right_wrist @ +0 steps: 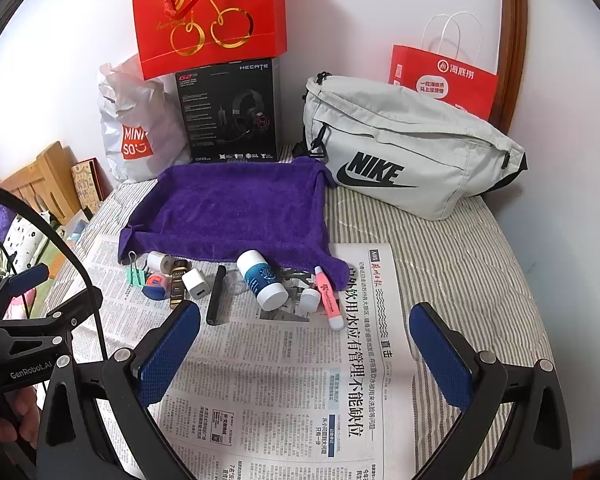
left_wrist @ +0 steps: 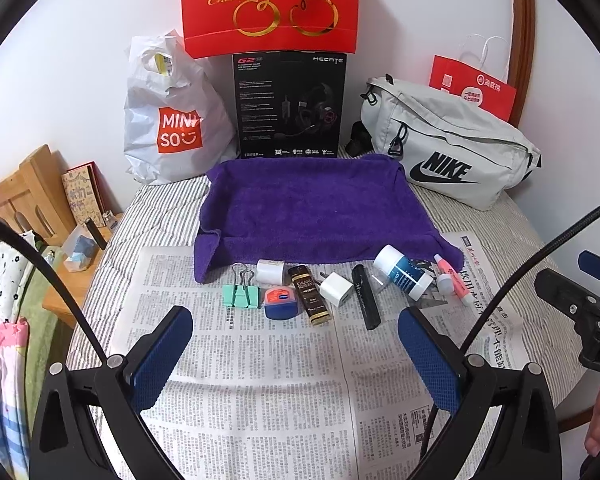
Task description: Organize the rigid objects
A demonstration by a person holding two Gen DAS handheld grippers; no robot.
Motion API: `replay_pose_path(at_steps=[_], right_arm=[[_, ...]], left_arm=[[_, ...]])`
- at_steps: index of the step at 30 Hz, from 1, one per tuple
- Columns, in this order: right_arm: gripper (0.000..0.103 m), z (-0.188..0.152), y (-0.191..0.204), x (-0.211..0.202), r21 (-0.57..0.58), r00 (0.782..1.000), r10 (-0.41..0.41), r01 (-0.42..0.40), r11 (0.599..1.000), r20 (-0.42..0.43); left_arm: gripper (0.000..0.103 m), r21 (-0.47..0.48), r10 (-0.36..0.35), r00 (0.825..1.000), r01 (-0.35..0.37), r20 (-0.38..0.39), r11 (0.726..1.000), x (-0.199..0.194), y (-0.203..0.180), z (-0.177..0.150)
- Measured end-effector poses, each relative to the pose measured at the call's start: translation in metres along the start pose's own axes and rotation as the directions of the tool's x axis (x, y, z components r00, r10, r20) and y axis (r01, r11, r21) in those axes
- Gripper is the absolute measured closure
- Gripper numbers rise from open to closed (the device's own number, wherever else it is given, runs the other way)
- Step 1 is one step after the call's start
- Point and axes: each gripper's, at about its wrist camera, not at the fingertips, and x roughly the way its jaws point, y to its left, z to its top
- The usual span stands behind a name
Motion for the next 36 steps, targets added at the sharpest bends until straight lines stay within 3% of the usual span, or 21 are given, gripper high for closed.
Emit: replay_pose_path(at_steps=[36], right_arm=[[0.0,-0.0006,0.0002,-0.0031,-0.008,1.0,-0.008,0.008,1.0,0.003]], left_arm=[[0.0,0.006,0.013,1.0,-0.013,-0.007,1.0,-0.0035,0.0033,-0.0021]])
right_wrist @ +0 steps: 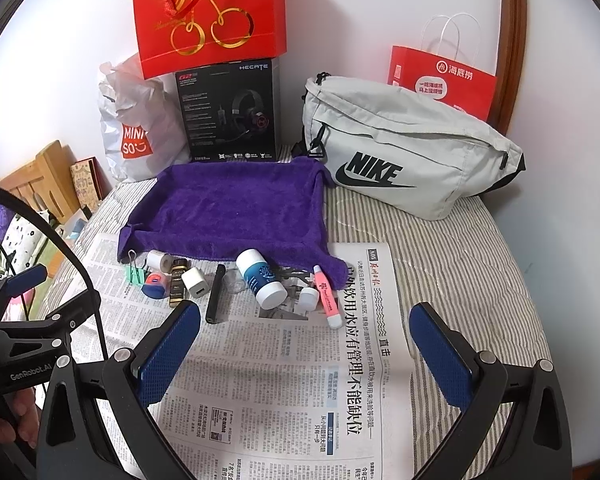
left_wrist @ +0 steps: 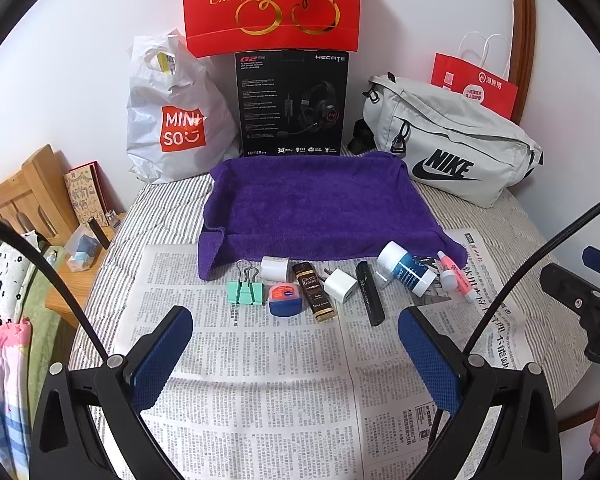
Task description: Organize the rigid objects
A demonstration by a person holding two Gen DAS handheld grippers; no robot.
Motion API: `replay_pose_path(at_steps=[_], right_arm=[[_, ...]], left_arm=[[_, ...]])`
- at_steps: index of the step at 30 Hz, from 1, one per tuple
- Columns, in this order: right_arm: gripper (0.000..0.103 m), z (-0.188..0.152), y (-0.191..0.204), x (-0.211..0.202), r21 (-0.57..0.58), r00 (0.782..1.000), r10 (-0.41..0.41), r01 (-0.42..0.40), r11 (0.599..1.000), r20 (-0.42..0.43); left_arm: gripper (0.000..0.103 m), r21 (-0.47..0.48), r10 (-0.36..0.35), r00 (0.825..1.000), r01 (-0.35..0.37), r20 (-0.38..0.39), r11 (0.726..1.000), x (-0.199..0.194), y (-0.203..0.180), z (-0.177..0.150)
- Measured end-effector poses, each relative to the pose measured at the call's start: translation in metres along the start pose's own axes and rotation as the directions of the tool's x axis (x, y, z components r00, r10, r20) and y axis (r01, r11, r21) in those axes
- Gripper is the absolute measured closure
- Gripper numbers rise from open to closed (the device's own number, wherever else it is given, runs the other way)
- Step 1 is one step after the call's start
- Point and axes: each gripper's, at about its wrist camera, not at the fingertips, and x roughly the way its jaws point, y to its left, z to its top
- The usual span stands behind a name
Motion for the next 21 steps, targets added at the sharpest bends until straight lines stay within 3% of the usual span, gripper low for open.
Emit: replay_pose_path(at_steps=[10,21], right_arm=[[0.0,0.0,-0.006,0.021,0.002,1.0,0.002,-0.002,1.0,-0.03],[0.0,-0.005,-0.026,0.079,0.011,0.994,-0.014,0.015,1.0,-0.109]], left_arm=[[0.0,-0.005,-0.002,0.999,0.002,-0.032,1.0,0.018,0.008,0.006],[0.0,-0.041,0.044,0.994,-0.048,-0.102,0.998,0.082,0.045,0.007]])
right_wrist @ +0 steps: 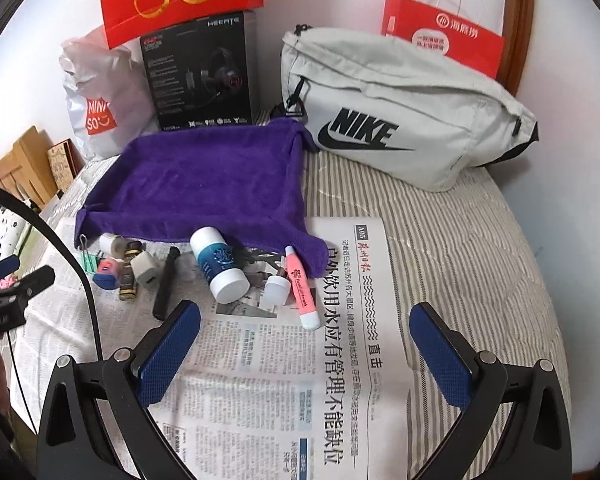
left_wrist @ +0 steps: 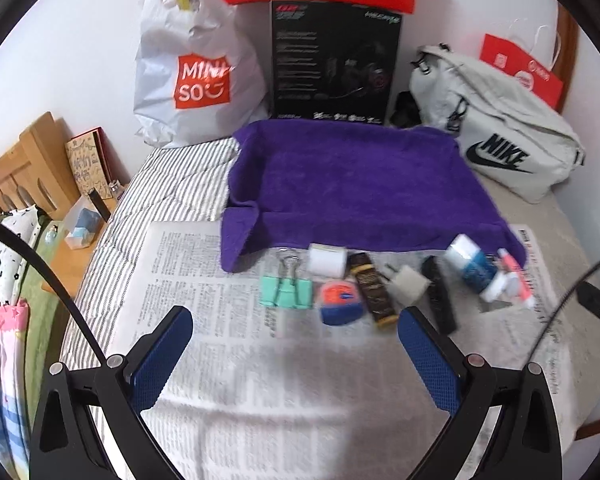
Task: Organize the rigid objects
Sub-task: 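Grasp the green binder clip with the left tool while the right tool grasps the pink highlighter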
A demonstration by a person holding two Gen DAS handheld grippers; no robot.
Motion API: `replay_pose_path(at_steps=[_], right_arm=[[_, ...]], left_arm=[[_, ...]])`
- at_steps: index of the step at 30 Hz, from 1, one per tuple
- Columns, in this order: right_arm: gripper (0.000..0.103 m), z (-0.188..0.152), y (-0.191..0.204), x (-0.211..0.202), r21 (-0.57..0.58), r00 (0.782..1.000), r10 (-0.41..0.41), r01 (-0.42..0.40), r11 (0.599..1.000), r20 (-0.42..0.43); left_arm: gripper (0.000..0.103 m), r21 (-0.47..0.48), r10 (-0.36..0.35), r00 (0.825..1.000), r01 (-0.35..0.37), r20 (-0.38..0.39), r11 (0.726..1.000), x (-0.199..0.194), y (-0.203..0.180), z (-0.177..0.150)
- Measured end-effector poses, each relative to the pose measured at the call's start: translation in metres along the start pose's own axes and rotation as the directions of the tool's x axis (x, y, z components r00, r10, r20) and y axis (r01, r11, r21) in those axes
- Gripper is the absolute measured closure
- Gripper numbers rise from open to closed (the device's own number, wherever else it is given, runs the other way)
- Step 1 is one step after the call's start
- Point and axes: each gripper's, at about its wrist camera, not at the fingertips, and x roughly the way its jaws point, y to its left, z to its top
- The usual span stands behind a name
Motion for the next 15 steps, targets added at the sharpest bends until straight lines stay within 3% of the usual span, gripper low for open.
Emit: replay_pose_path(at_steps=[7,15], right_arm=[[0.0,-0.003,0.0,0.025,-0.011,0.999,0.012,-0.012,1.0,-0.045],[0.0,-0.007,-0.001,0.044,-0.003,0.996,0.042,-0.042,0.999,-0.081]], left_arm=[[0.0,0.027,0.034,0.998,-0.033,-0.046,0.999,0.049,0.015,0.003],[0.008,0.058,0.014,0.995,-0.008,-0.104,0.998,0.091,0.024,0.005]])
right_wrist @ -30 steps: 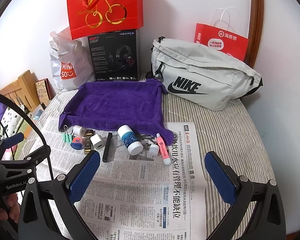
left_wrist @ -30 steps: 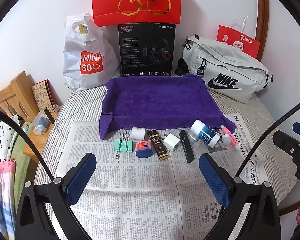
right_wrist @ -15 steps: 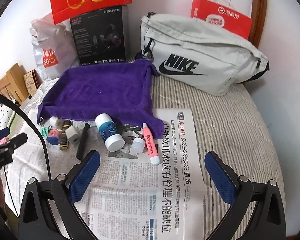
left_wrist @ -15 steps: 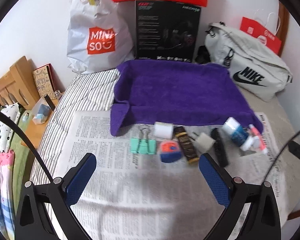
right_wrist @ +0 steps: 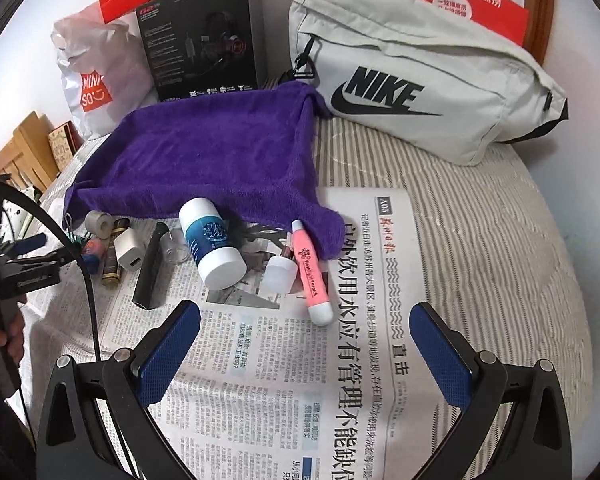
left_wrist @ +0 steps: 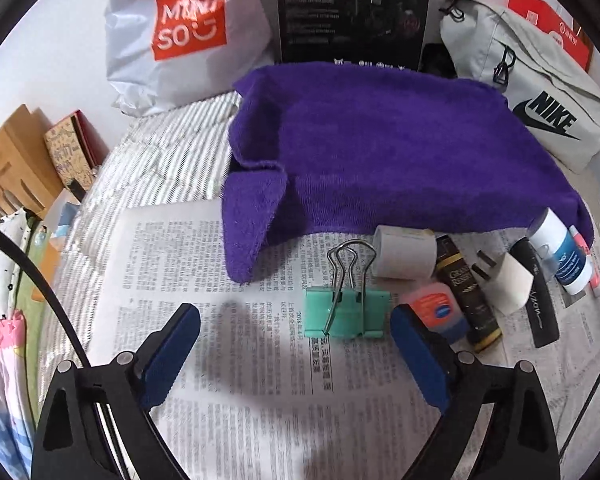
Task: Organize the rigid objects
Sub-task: 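Grasp the green binder clip with the left tool while the right tool grasps the pink highlighter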
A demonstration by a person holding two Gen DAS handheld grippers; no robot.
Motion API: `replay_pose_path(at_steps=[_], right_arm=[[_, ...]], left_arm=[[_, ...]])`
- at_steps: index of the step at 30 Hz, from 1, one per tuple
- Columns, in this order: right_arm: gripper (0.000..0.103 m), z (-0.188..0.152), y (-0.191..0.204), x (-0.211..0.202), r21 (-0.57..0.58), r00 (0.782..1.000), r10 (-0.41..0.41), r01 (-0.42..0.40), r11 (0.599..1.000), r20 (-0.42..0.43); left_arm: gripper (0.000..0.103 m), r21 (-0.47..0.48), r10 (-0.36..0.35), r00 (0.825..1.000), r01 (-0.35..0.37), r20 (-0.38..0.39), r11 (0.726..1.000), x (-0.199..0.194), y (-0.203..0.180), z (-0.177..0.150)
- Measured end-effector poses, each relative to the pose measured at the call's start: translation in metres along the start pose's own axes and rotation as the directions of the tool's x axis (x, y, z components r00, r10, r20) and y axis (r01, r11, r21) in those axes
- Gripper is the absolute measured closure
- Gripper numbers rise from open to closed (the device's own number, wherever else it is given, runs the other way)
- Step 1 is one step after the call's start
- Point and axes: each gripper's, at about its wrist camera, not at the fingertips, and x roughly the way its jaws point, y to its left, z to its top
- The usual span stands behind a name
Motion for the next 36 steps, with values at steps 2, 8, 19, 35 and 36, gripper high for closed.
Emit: replay_pose_path(at_steps=[2,8,19,35,36], right_arm=[[0.0,-0.001,-0.003,0.006,0.002,1.0,-0.014,0.014,1.0,-0.012],[0.0,0.001,-0.016,0.023,0.02,0.998,-0.056,0.057,0.998,-0.043],[0.01,0.01,-0.01,0.044,-0.132,0.993,-0.103,0.095,0.987,-0.051],[0.034,0.012,-0.01,0.068,-0.181,0.992,-0.072,0.053,0.982,-0.099],[0.034,0.011,-0.01,0.068,-0.18,0.993,-0.067,0.049,0.982,-0.097]], left_arm=[[0.008,0.004,-0.011,1.0,0.011,0.001,1.0,0.003,-0.001,0.001],[0.031,-0.003,-0.037,0.999,0.037,0.018,0.999,0.007,-0.007,-0.002],[0.064,0.038,-0.073,0.995,0.07,0.07,0.997,-0.003,-0.015,-0.011],[0.063,0.058,-0.091,0.992,0.087,0.082,0.995,-0.005,-0.015,-0.013],[0.063,0.057,-0.092,0.992,0.088,0.081,0.995,-0.005,-0.014,-0.014]])
